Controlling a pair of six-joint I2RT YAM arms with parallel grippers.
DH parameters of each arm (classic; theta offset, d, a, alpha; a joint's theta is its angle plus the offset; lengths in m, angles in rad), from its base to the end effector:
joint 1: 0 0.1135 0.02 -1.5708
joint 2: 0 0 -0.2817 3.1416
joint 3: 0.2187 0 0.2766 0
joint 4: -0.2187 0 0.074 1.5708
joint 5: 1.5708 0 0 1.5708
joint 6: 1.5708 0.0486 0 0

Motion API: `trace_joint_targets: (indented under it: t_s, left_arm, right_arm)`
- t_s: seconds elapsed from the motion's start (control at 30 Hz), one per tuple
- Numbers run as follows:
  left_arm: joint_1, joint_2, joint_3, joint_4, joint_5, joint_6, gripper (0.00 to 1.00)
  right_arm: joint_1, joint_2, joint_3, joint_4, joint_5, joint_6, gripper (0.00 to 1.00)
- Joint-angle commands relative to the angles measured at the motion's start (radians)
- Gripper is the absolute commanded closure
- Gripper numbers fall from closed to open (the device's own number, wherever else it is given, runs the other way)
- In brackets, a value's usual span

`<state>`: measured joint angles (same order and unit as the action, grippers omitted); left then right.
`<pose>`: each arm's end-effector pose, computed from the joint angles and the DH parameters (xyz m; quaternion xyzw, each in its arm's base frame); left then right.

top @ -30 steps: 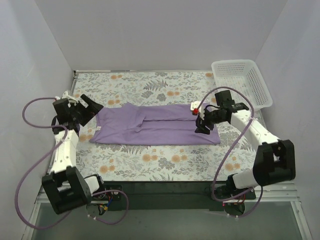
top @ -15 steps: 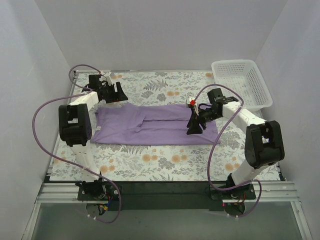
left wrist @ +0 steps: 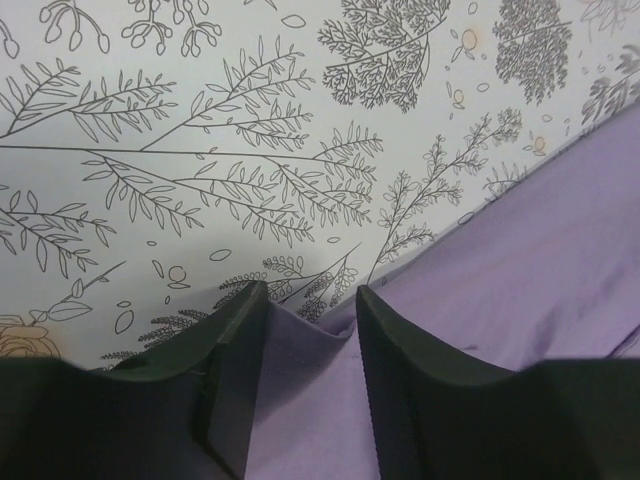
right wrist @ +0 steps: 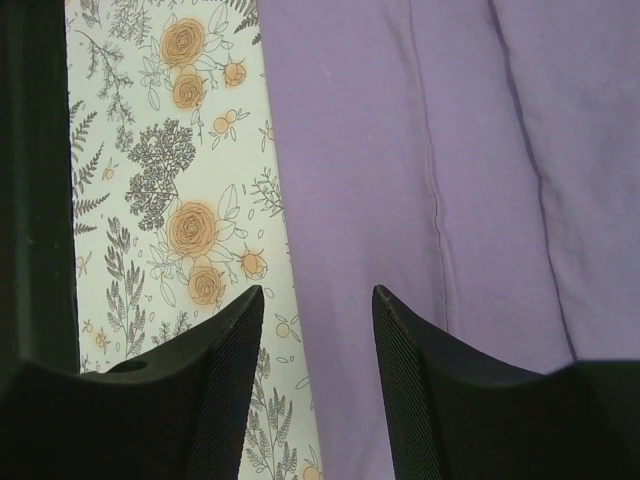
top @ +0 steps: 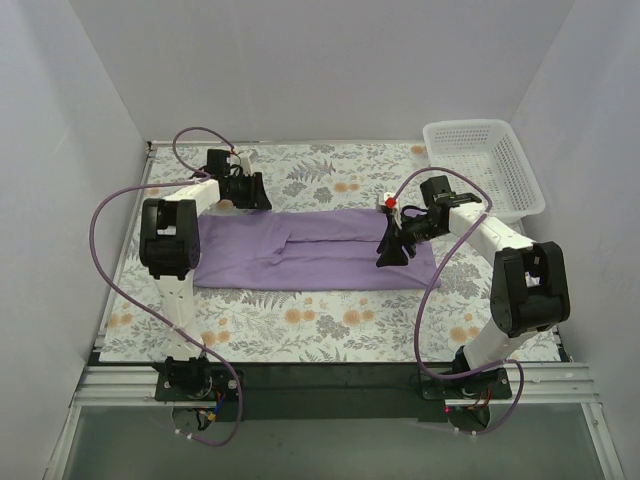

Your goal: Fold and stack the t-shirts

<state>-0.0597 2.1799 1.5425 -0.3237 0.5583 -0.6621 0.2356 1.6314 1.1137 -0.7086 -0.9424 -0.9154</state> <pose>0.4974 -0.0555 0.1376 -0.1930 0.9002 -0.3478 0.1771 0.3176 0.1167 0.2167 -0.5430 0.6941 0.3707 0.2931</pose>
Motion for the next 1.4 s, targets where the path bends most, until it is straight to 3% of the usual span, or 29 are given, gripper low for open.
trace_joint_targets:
  t_s: [0.0,0.2,0.37,0.77,0.97,1.07,1.27,1.37]
  left_arm:
    - [-0.002,0.017,0.037,-0.055,-0.034,0.03,0.62]
    - [-0.006,-0.002,0.041,-0.057,-0.08,0.039,0.78]
    - [-0.006,-0.066,0.041,-0.032,-0.078,0.038,1.0]
    - [-0.006,-0.388,-0.315,0.156,-0.018,0.059,1.0]
    - [-0.008,-0.489,-0.432,0.167,0.037,0.044,0.9]
    - [-0.015,-0.535,-0.481,0.144,0.051,0.033,0.71]
    - [-0.028,-0.617,-0.51,0.077,0.152,0.001,0.68]
    - [-0.026,-0.67,-0.521,0.066,-0.004,-0.051,0.66]
  right_arm:
    - [-0.009,-0.01,-0.008,-0.022,-0.026,0.001,0.46]
    - [-0.018,-0.007,-0.009,-0.023,-0.026,0.001,0.46]
    - [-0.021,-0.005,-0.009,-0.023,-0.026,0.001,0.47]
    - [-0.024,0.001,-0.014,-0.026,-0.016,-0.002,0.47]
    - [-0.024,0.002,-0.014,-0.032,-0.012,-0.007,0.47]
    - [-0.025,0.004,-0.014,-0.034,-0.012,-0.008,0.47]
    - [-0.025,0.008,-0.014,-0.035,-0.006,-0.01,0.47]
    - [-0.027,0.011,-0.012,-0.035,-0.002,-0.01,0.48]
